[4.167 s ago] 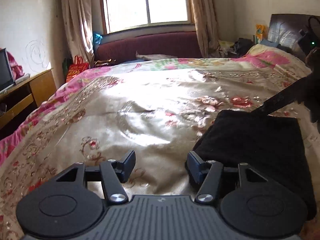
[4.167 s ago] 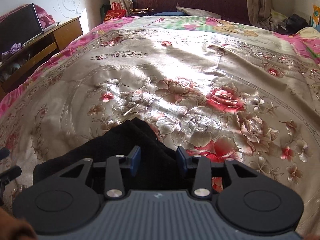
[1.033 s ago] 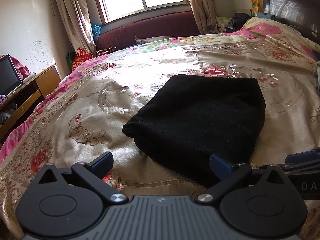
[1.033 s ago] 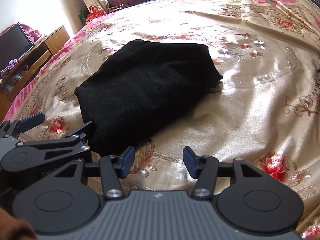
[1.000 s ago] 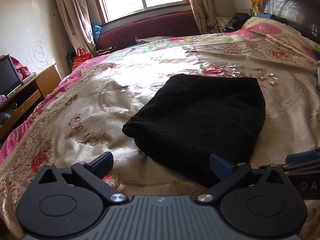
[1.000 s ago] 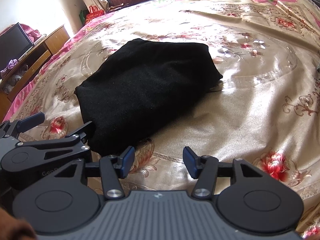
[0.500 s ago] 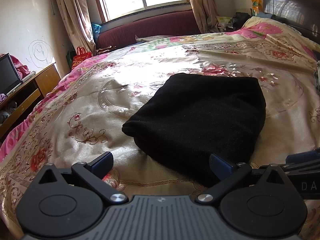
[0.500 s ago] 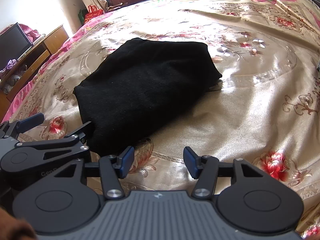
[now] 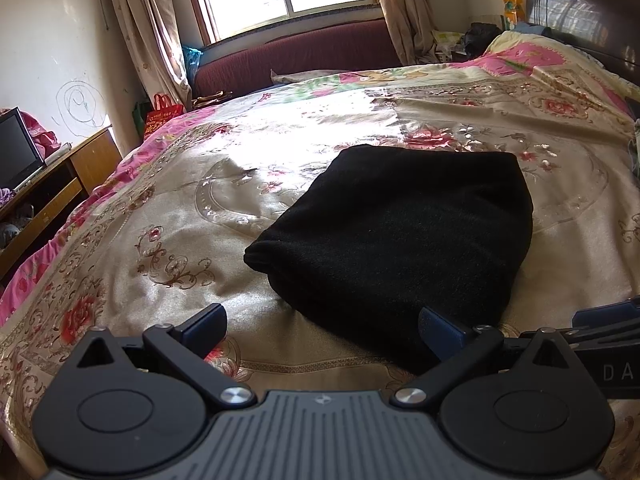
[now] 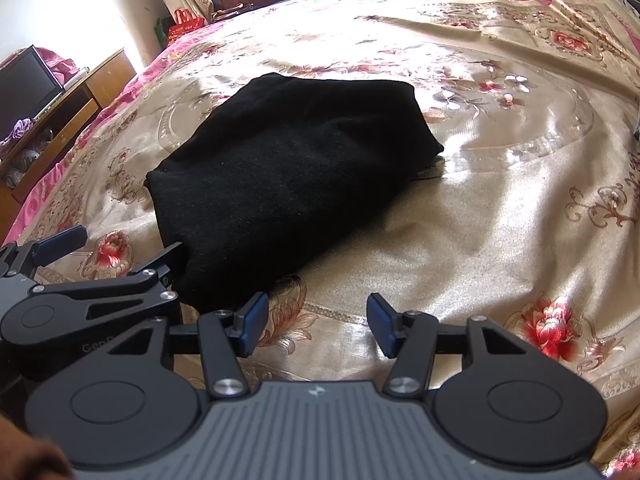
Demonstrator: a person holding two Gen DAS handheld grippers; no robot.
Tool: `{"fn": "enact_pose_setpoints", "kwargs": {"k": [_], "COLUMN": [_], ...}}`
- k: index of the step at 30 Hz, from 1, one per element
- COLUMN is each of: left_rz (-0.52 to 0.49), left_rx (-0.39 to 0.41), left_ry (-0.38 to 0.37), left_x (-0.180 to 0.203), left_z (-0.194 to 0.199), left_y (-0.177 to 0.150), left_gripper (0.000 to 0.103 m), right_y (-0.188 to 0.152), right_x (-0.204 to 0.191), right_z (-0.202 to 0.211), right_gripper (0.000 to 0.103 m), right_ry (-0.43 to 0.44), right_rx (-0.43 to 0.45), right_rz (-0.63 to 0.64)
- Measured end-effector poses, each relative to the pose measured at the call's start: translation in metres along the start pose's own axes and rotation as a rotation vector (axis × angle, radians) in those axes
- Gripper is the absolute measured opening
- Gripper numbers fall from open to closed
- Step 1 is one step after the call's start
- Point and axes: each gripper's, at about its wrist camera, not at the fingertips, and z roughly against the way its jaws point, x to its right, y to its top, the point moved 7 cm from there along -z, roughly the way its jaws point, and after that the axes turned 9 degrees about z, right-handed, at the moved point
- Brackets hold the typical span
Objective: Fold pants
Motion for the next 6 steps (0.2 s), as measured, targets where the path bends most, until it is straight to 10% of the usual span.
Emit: {"fn": "enact_pose_setpoints", "kwargs": {"k": [6], "left_rz": [0.000], "left_rx": [0.001], "left_ry": [0.000], "left_x": [0.0000], "left_z": [0.0000], "left_y": [0.0001], "left_gripper": [0.103], "right_y": [-0.0005], "right_x": [-0.0008], "right_z": [-0.0006], "right_gripper": [0.056], "right_ry": [0.000], "right_rx": [-0.001], "right_rz": [-0.003]}}
